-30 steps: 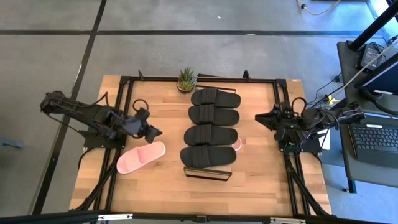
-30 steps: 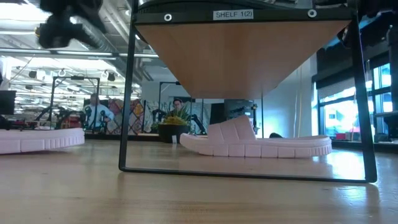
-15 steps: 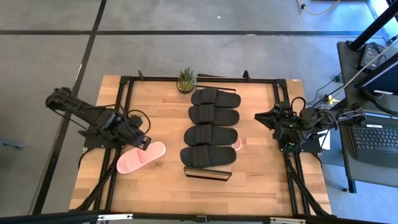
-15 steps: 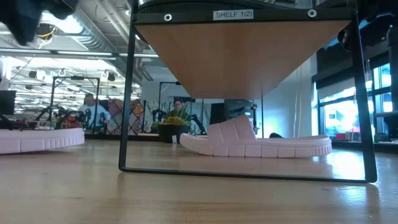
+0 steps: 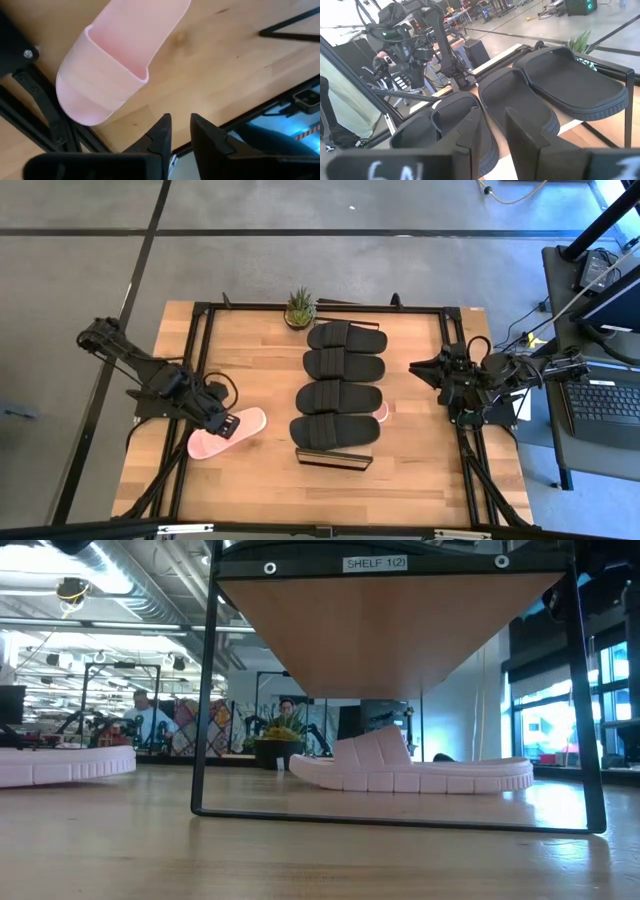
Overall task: Pick and place slides into the shelf
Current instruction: Put the pink slipper under the shelf
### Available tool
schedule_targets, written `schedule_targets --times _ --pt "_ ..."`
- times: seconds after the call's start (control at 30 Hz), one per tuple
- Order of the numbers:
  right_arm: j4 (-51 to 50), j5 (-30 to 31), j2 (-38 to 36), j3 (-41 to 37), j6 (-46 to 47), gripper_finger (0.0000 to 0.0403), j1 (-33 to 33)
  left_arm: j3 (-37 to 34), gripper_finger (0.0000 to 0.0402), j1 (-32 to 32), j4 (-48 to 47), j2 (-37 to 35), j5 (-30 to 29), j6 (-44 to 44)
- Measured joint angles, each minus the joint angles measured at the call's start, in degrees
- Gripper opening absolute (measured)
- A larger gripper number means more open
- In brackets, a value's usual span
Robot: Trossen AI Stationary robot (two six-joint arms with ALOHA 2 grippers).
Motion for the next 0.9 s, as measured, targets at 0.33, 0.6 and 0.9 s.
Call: schedule_targets --times 0.33,0.6,0.9 --pt "-0.01 0.02 0.00 -0.02 -0.34 0.0087 0.00 0.00 0.0168 -1.56 -1.35 4.64 4.72 -4.73" --pt "-0.01 -0.03 0.00 -0.02 -0.13 0.0087 0.02 0.00 0.0188 -8.68 -9.80 5.15 9.90 -24.99" --pt "-0.01 -0.02 0.00 -0.02 -1.55 0.0087 0.02 -0.02 0.0188 -16.08 -4.65 5.04 -4.11 -31.12"
